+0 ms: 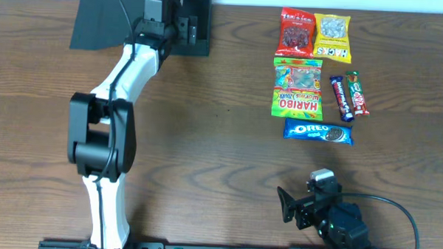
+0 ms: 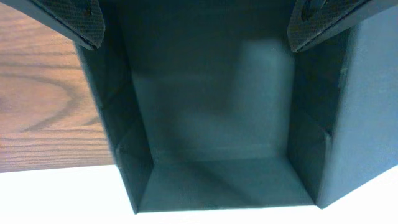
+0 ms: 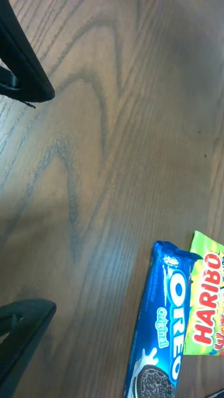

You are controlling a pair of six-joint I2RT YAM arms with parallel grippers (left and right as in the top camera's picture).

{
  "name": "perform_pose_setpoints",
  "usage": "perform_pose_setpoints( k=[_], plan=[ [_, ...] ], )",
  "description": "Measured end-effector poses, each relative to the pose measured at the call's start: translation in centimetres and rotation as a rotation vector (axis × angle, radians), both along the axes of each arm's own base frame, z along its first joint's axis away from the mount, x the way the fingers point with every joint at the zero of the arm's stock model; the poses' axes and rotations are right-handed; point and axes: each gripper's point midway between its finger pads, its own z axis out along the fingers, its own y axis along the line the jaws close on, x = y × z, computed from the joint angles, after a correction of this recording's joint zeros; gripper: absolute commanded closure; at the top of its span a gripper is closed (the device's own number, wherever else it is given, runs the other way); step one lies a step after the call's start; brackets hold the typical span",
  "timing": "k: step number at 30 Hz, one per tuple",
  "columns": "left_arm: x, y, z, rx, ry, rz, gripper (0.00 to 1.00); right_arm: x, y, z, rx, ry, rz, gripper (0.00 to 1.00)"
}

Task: Pack container
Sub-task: 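Reach the left gripper to the black box's near wall and grasp it, then drag the black box right toward the snacks with the left gripper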

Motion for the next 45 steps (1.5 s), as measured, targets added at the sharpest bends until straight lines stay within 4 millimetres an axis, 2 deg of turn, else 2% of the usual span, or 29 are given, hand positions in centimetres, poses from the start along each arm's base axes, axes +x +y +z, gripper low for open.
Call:
perform_pose_setpoints(
  k=[6, 14, 20, 25, 30, 33, 36, 38, 40, 42, 45],
  plan=[
    [-0.8, 0.1, -3.5, -0.016, 0.104, 0.029, 0.05, 0.0, 0.0, 0.0, 0.0, 0.0, 0.0, 0.01],
    [-2.3, -0.1, -4.1, 0.003, 0.197, 0.026, 0.05, 0.0, 0.0, 0.0, 0.0, 0.0, 0.0, 0.01],
    [-5.0, -1.5, -5.8, 0.033, 0.317, -0.004, 0.04, 0.0, 0.0, 0.0, 0.0, 0.0, 0.0, 0.01],
    [-9.4, -2.7, -8.1, 0.076, 0.496, -0.038, 0.05, 0.0, 0.0, 0.0, 0.0, 0.0, 0.0, 0.01],
    [-12.8, -2.7, -9.3, 0.094, 0.636, -0.034, 0.05, 0.0, 0.0, 0.0, 0.0, 0.0, 0.0, 0.01],
    [-13.6, -2.8, -9.5, 0.083, 0.67, -0.026, 0.05, 0.0, 0.0, 0.0, 0.0, 0.0, 0.0, 0.01],
    [-13.3, -3.0, -9.4, 0.066, 0.659, -0.019, 0.05, 0.0, 0.0, 0.0, 0.0, 0.0, 0.0, 0.01],
    [-12.8, -3.1, -8.9, 0.06, 0.636, -0.021, 0.05, 0.0, 0.0, 0.0, 0.0, 0.0, 0.0, 0.01],
    [-11.9, -3.5, -6.8, 0.048, 0.576, -0.03, 0.05, 0.0, 0.0, 0.0, 0.0, 0.0, 0.0, 0.01],
    [-11.1, -3.9, -3.4, 0.03, 0.497, -0.041, 0.05, 0.0, 0.0, 0.0, 0.0, 0.0, 0.0, 0.01],
    [-11.1, -5.4, 3.4, 0.001, 0.365, -0.101, 0.05, 0.0, 0.0, 0.0, 0.0, 0.0, 0.0, 0.01]
  ],
)
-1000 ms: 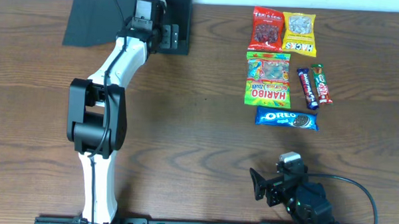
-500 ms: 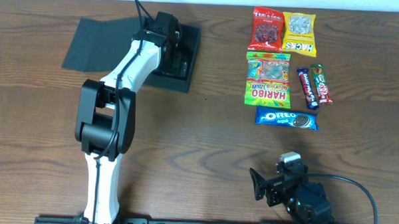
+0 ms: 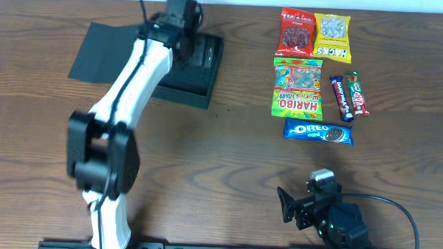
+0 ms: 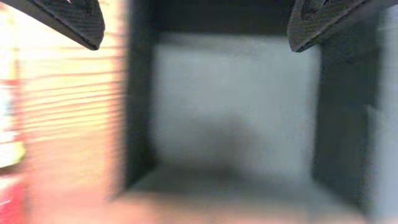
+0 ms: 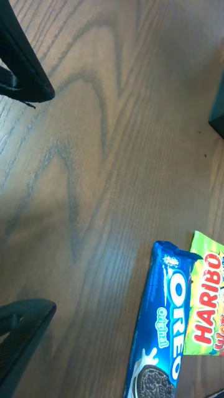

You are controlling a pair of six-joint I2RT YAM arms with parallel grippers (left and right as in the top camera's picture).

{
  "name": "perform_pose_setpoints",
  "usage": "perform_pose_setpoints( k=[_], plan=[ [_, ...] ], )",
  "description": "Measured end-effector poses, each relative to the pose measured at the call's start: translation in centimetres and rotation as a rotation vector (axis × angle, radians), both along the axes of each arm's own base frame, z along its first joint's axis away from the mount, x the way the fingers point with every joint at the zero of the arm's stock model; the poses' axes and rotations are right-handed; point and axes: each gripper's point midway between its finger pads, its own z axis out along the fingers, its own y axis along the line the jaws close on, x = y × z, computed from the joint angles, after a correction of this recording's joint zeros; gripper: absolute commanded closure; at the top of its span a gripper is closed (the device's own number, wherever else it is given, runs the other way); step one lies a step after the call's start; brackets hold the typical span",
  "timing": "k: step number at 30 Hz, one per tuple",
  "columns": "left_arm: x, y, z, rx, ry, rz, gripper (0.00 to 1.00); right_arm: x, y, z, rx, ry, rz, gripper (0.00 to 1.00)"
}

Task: Pack container
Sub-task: 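Drag the black box right toward the snacks with the left gripper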

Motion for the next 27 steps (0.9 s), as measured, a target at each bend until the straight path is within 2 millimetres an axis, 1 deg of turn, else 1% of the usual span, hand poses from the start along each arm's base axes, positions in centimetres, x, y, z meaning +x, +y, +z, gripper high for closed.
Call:
perform_pose_setpoints(
  k=[1, 2, 3, 4, 5, 7, 10, 12, 13, 15, 17, 19, 21, 22, 23, 24, 26, 27],
  plan=[
    [-0.4, -0.8, 2.0, -0.017, -0.033, -0.037, 0.05, 0.0, 0.0, 0.0, 0.0, 0.0, 0.0, 0.01],
    [-0.9, -1.6, 3.7, -0.032, -0.057, -0.073, 0.05, 0.0, 0.0, 0.0, 0.0, 0.0, 0.0, 0.01],
    [-1.5, -2.6, 4.9, -0.044, -0.075, -0.117, 0.05, 0.0, 0.0, 0.0, 0.0, 0.0, 0.0, 0.01],
    [-2.1, -3.8, 5.2, -0.051, -0.079, -0.164, 0.05, 0.0, 0.0, 0.0, 0.0, 0.0, 0.0, 0.01],
    [-2.3, -4.4, 4.7, -0.048, -0.068, -0.189, 0.05, 0.0, 0.0, 0.0, 0.0, 0.0, 0.0, 0.01],
    [-2.5, -5.3, 2.5, -0.039, -0.024, -0.223, 0.05, 0.0, 0.0, 0.0, 0.0, 0.0, 0.0, 0.01],
    [-2.3, -5.5, -2.3, -0.009, 0.068, -0.236, 0.04, 0.0, 0.0, 0.0, 0.0, 0.0, 0.0, 0.01],
    [-2.2, -5.4, -4.6, 0.008, 0.109, -0.237, 0.0, 0.0, 0.0, 0.0, 0.0, 0.0, 0.0, 0.01],
    [-2.2, -5.3, -5.5, 0.015, 0.126, -0.238, 0.08, 0.0, 0.0, 0.0, 0.0, 0.0, 0.0, 0.01],
    [-2.4, -5.1, -7.0, 0.025, 0.155, -0.231, 0.17, 0.0, 0.0, 0.0, 0.0, 0.0, 0.0, 0.01],
    [-2.5, -5.1, -7.9, 0.034, 0.171, -0.236, 0.2, 0.0, 0.0, 0.0, 0.0, 0.0, 0.0, 0.01],
    [-2.5, -5.0, -8.3, 0.038, 0.179, -0.232, 0.24, 0.0, 0.0, 0.0, 0.0, 0.0, 0.0, 0.01],
    [-2.5, -4.9, -8.5, 0.04, 0.185, -0.226, 0.33, 0.0, 0.0, 0.0, 0.0, 0.0, 0.0, 0.01],
    [-2.6, -4.9, -8.5, 0.042, 0.188, -0.228, 0.35, 0.0, 0.0, 0.0, 0.0, 0.0, 0.0, 0.01],
    [-2.7, -4.9, -8.5, 0.043, 0.191, -0.226, 0.41, 0.0, 0.0, 0.0, 0.0, 0.0, 0.0, 0.01],
    [-2.8, -4.9, -8.5, 0.041, 0.196, -0.223, 0.5, 0.0, 0.0, 0.0, 0.0, 0.0, 0.0, 0.01],
    [-2.9, -4.8, -8.6, 0.046, 0.202, -0.228, 0.64, 0.0, 0.0, 0.0, 0.0, 0.0, 0.0, 0.01],
    [-3.0, -4.8, -8.6, 0.043, 0.206, -0.223, 0.73, 0.0, 0.0, 0.0, 0.0, 0.0, 0.0, 0.01]
  ],
)
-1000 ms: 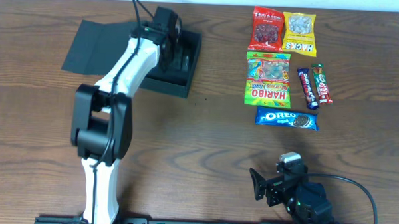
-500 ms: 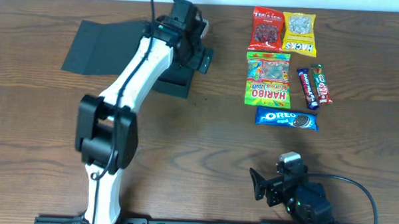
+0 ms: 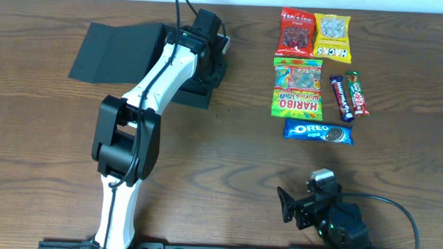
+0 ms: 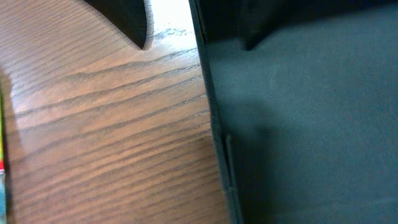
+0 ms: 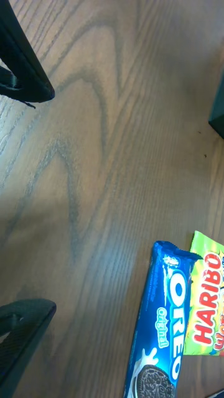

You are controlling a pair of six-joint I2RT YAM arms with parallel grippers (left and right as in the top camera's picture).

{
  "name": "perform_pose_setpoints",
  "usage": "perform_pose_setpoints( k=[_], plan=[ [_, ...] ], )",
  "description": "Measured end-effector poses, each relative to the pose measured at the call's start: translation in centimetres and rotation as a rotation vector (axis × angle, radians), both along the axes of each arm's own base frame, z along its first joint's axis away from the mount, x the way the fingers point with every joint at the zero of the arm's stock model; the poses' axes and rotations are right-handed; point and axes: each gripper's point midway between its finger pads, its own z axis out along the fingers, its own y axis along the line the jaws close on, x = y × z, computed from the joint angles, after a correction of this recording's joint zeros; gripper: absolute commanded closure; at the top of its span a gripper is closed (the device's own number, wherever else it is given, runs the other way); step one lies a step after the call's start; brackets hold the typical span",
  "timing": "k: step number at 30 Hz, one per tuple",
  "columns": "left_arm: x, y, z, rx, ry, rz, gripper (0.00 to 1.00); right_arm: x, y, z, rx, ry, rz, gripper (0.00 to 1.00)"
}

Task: Pack container
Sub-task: 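Drag the black box right toward the snacks with the left gripper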

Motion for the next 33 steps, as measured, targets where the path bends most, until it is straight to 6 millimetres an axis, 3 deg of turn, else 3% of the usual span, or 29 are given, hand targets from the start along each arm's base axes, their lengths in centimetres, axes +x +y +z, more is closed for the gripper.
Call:
perform_pose_setpoints(
  k=[3, 9, 13, 16, 23, 30, 31, 33],
  plan=[
    [-0.1, 0.0, 0.0, 0.002, 0.003, -0.002, 0.93, 0.0, 0.0, 0.0, 0.0, 0.0, 0.0, 0.01],
    [0.0, 0.5, -0.1, 0.028, -0.005, -0.001, 0.94, 0.0, 0.0, 0.0, 0.0, 0.0, 0.0, 0.01],
    [-0.8, 0.9, -0.4, 0.071, 0.004, -0.097, 0.94, 0.0, 0.0, 0.0, 0.0, 0.0, 0.0, 0.01],
    [-2.2, 1.4, -0.5, 0.108, 0.046, -0.18, 0.94, 0.0, 0.0, 0.0, 0.0, 0.0, 0.0, 0.01],
    [-8.0, 1.7, -0.9, 0.255, 0.186, -0.482, 0.94, 0.0, 0.0, 0.0, 0.0, 0.0, 0.0, 0.01],
    [-11.7, -0.5, -0.9, 0.34, 0.216, -0.811, 0.94, 0.0, 0.0, 0.0, 0.0, 0.0, 0.0, 0.01],
    [-12.1, -0.8, -0.9, 0.341, 0.216, -0.838, 0.9, 0.0, 0.0, 0.0, 0.0, 0.0, 0.0, 0.01],
    [-12.4, -1.4, -1.0, 0.356, 0.206, -0.876, 0.56, 0.0, 0.0, 0.0, 0.0, 0.0, 0.0, 0.01]
  ],
)
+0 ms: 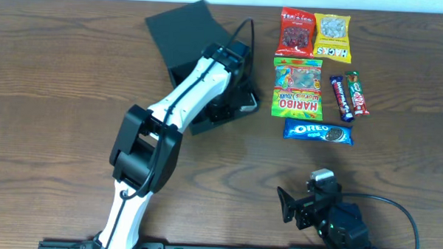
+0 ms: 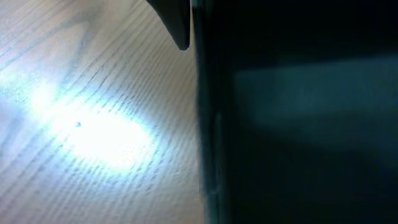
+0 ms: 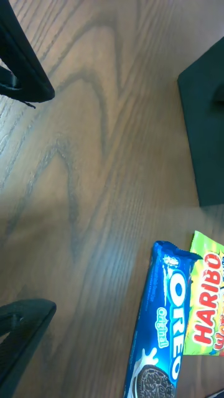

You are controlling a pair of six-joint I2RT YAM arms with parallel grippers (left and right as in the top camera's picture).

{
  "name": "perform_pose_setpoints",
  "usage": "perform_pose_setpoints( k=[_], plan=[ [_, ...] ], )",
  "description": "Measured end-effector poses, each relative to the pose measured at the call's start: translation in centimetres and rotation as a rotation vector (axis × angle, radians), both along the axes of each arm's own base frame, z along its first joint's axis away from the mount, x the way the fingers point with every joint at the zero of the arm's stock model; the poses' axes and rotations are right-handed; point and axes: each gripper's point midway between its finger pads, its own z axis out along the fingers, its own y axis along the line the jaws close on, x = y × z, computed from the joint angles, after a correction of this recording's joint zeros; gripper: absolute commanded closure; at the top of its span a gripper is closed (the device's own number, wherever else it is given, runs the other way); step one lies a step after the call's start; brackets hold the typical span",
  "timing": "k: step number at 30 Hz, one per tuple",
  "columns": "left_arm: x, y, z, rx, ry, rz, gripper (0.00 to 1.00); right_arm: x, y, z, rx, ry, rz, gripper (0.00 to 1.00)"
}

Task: Pack container
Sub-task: 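Drag the black box right toward the snacks with the left gripper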

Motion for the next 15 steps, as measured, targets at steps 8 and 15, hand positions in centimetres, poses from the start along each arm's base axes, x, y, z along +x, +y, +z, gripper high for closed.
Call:
perform_pose_setpoints(
  k=[8, 15],
  plan=[
    [-0.2, 0.0, 0.0, 0.042, -0.016, 0.114, 0.05, 0.0, 0.0, 0.0, 0.0, 0.0, 0.0, 0.01],
    [4.0, -0.5, 8.3, -0.064, -0.287, 0.459, 0.05, 0.0, 0.0, 0.0, 0.0, 0.0, 0.0, 0.01]
  ],
)
